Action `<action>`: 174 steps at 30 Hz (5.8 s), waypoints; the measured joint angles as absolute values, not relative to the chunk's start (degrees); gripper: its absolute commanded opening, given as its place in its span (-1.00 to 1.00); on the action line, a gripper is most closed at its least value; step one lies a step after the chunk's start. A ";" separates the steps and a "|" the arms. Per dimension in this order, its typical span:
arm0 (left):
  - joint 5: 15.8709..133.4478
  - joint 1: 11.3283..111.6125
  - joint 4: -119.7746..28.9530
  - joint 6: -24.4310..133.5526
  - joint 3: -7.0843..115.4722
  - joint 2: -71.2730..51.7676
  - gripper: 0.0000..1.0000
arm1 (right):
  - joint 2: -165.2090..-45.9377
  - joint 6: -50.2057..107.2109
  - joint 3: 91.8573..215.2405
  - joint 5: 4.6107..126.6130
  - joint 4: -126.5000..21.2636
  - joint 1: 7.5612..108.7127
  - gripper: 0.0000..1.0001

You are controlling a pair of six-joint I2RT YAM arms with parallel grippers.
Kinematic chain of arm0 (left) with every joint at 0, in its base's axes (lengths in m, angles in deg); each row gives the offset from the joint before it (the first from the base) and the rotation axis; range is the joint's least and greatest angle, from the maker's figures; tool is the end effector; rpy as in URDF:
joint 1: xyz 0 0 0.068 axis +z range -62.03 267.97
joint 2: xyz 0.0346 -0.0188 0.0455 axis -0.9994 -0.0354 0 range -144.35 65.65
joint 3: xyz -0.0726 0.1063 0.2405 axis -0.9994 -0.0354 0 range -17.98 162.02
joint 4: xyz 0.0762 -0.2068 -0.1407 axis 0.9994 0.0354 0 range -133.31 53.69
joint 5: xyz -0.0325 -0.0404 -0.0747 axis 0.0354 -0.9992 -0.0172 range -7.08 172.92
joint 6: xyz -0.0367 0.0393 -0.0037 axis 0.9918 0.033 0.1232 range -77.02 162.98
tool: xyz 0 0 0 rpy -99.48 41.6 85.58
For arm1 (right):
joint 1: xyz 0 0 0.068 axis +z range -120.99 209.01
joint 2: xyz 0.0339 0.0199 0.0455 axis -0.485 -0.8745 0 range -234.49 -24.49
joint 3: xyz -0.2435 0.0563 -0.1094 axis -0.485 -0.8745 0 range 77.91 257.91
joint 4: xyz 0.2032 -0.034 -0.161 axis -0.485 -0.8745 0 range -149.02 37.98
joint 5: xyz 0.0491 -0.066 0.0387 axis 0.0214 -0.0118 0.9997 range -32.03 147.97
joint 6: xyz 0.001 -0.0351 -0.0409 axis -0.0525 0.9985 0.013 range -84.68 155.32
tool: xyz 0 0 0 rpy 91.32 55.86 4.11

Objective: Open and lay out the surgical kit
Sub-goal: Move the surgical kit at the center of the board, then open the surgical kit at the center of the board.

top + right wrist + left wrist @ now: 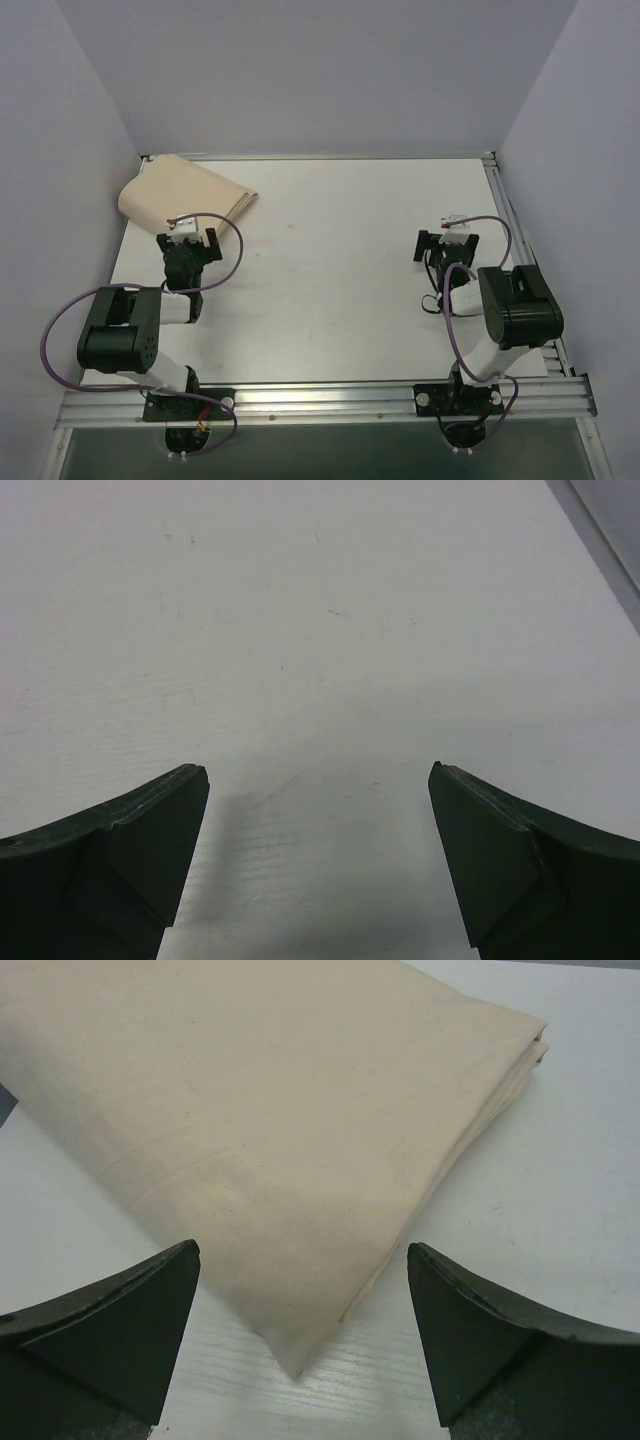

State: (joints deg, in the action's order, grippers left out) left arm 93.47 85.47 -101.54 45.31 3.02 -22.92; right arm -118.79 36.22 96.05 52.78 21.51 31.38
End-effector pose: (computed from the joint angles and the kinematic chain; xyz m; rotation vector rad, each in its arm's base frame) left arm 0.2700 -0.0052 0.1561 -0.1327 1.7270 0.0975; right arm 0.2659 0.0077 0.1482 0.0237 1.6167 -0.0533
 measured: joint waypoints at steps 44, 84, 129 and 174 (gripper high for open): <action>110.62 81.80 -21.77 81.96 26.14 17.49 0.88 | -150.47 -3.77 156.65 66.94 -6.42 69.92 0.91; 105.01 81.80 -12.50 83.45 31.78 17.36 1.00 | -185.57 -18.46 204.83 71.29 -10.81 74.09 -0.51; 81.97 75.30 -26.20 88.83 49.42 -38.96 -0.88 | -124.04 -16.49 110.12 60.93 10.61 74.24 -1.00; 86.21 51.57 -23.01 72.74 43.32 -16.95 0.23 | -111.73 3.05 118.91 78.48 -31.44 58.20 0.00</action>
State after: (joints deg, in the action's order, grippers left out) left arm 86.21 51.57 -23.01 72.74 43.32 -16.95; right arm -111.73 3.05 118.91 78.48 -31.44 58.20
